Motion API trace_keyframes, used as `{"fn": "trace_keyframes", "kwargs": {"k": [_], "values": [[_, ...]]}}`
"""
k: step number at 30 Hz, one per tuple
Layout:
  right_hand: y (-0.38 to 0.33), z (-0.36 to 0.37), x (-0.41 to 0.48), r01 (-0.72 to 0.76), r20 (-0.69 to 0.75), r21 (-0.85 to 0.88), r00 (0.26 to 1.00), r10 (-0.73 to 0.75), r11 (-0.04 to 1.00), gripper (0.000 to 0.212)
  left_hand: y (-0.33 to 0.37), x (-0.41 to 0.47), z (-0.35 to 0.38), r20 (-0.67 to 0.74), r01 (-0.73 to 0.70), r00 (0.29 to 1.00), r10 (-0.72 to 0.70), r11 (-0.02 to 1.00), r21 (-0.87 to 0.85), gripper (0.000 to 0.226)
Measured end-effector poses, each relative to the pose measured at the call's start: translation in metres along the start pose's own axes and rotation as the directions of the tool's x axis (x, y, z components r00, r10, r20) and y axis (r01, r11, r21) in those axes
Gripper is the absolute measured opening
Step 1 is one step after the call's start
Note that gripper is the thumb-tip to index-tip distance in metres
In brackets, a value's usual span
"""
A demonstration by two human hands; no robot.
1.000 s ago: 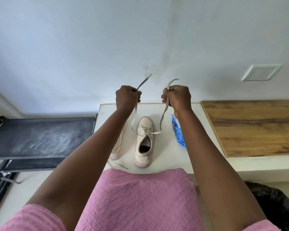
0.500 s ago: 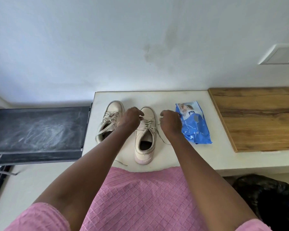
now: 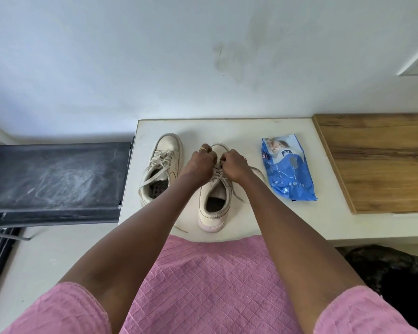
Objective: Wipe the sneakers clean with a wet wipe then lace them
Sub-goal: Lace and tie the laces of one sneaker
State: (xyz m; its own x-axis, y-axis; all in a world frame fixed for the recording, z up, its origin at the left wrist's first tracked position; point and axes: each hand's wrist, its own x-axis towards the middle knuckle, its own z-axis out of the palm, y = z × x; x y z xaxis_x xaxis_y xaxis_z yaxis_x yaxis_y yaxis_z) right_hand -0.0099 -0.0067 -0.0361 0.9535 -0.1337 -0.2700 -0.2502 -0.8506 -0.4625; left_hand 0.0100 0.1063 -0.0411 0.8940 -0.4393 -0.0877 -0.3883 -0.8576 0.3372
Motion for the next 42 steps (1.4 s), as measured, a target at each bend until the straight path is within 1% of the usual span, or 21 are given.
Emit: {"fn": "trace_keyframes", "kwargs": {"k": [3,5,8,10,12,13,15,18,20,22,25,29,32,34,37,39,42], "values": [[-0.002,-0.005,0.006,-0.079,0.110,0.099,0.992,0.068,0.992,0.027,0.002,0.000,0.003,0.023,-0.001,1.000,0.000,1.000,0.023,0.030],[-0.004,-0.008,0.006,-0.118,0.159,0.160,0.983,0.093,0.980,0.027,0.001,-0.001,0.006,0.003,0.015,1.000,-0.015,1.000,-0.022,0.028],[-0.005,-0.013,0.005,-0.146,0.196,0.182,0.974,0.109,0.972,0.027,-0.001,-0.007,0.007,-0.081,0.081,0.992,-0.101,0.971,-0.226,0.021],[-0.006,-0.013,0.004,-0.130,0.192,0.156,0.976,0.099,0.979,0.025,-0.004,-0.014,0.008,-0.158,0.129,0.967,-0.199,0.921,-0.366,0.017],[-0.005,-0.013,0.004,-0.120,0.194,0.138,0.977,0.091,0.983,0.022,-0.008,-0.023,0.009,-0.199,0.158,0.941,-0.274,0.875,-0.458,0.015],[-0.004,-0.013,0.005,-0.112,0.202,0.132,0.976,0.084,0.985,0.022,-0.009,-0.029,0.008,-0.195,0.165,0.938,-0.288,0.863,-0.478,0.014],[0.000,-0.014,0.006,-0.087,0.208,0.139,0.976,0.057,0.986,0.023,-0.012,-0.039,0.009,-0.195,0.126,0.947,-0.254,0.855,-0.502,0.013],[0.006,-0.015,0.003,-0.071,0.159,0.248,0.987,0.032,0.966,0.017,-0.015,-0.041,0.008,-0.232,0.032,0.960,-0.156,0.887,-0.460,0.014],[0.009,-0.016,-0.001,-0.068,0.125,0.332,0.992,0.028,0.941,0.013,-0.017,-0.038,0.005,-0.205,0.002,0.975,-0.082,0.931,-0.364,0.015],[0.009,-0.013,-0.002,-0.063,0.103,0.363,0.994,0.027,0.930,0.014,-0.018,-0.036,0.000,-0.166,-0.030,0.986,-0.014,0.966,-0.256,0.016],[0.006,-0.008,-0.002,-0.071,0.074,0.339,0.996,0.048,0.938,0.012,-0.015,-0.037,-0.005,-0.120,-0.059,0.992,0.045,0.991,-0.118,0.020],[0.005,-0.004,-0.002,-0.073,0.063,0.263,0.996,0.058,0.962,0.013,-0.006,-0.031,-0.010,-0.072,-0.051,0.996,0.053,0.998,0.023,0.016],[0.002,-0.004,-0.003,-0.026,0.098,0.139,0.995,0.012,0.990,0.026,0.001,-0.026,-0.012,-0.033,-0.066,0.997,0.069,0.995,0.077,0.026],[0.002,-0.006,-0.003,0.013,0.118,0.077,0.993,-0.022,0.997,0.030,0.003,-0.025,-0.011,-0.042,-0.044,0.998,0.046,0.997,0.064,0.026],[0.005,-0.008,-0.002,0.027,0.119,0.091,0.992,-0.038,0.996,0.025,-0.001,-0.025,0.000,-0.099,0.028,0.995,-0.028,1.000,-0.003,0.020],[0.009,-0.007,0.002,-0.002,0.105,0.129,0.994,-0.012,0.992,0.023,-0.002,-0.028,0.005,-0.136,0.047,0.989,-0.058,0.996,-0.080,0.017],[0.011,-0.007,0.006,-0.064,0.092,0.189,0.995,0.047,0.980,0.026,-0.001,-0.030,0.007,-0.154,0.004,0.988,-0.029,0.987,-0.163,0.019]]}}
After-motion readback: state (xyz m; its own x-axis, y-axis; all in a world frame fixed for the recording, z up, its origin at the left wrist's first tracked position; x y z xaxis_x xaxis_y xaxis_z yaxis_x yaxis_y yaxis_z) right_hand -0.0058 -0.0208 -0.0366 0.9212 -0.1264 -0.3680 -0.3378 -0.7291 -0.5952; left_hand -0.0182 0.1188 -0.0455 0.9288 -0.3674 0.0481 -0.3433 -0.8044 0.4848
